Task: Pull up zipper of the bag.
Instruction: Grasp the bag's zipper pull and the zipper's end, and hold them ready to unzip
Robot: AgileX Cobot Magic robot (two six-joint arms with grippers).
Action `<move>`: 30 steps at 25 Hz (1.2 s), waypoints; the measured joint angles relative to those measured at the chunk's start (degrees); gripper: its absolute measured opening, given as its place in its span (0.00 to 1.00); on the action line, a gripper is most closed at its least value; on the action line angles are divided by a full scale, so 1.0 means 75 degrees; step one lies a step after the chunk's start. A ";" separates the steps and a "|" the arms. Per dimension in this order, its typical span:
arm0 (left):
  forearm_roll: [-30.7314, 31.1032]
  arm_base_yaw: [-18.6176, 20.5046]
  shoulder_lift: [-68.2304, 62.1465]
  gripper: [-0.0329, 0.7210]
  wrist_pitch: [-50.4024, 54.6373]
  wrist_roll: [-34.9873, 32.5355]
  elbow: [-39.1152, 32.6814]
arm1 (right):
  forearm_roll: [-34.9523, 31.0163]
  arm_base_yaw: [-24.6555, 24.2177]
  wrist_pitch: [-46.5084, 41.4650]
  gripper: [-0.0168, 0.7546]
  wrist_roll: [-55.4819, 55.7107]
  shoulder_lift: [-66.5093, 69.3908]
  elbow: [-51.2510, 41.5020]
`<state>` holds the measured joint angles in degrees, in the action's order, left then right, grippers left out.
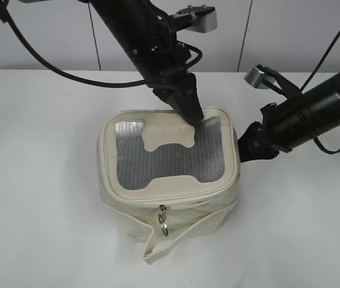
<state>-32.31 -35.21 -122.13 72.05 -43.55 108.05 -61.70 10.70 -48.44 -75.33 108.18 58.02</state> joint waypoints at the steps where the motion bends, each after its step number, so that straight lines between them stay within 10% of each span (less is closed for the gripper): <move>1: 0.0000 0.0000 0.0000 0.10 0.0000 0.0000 0.0000 | 0.0130 0.0000 -0.0023 0.03 0.0099 -0.0055 0.0000; 30: 0.0054 -0.0028 0.0006 0.10 -0.0015 -0.0007 0.0000 | 0.2036 0.0000 -0.1463 0.03 0.2365 -0.1398 0.0000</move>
<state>-31.90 -35.42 -122.08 71.93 -43.60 108.05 -46.43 10.70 -59.41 -57.59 97.69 58.02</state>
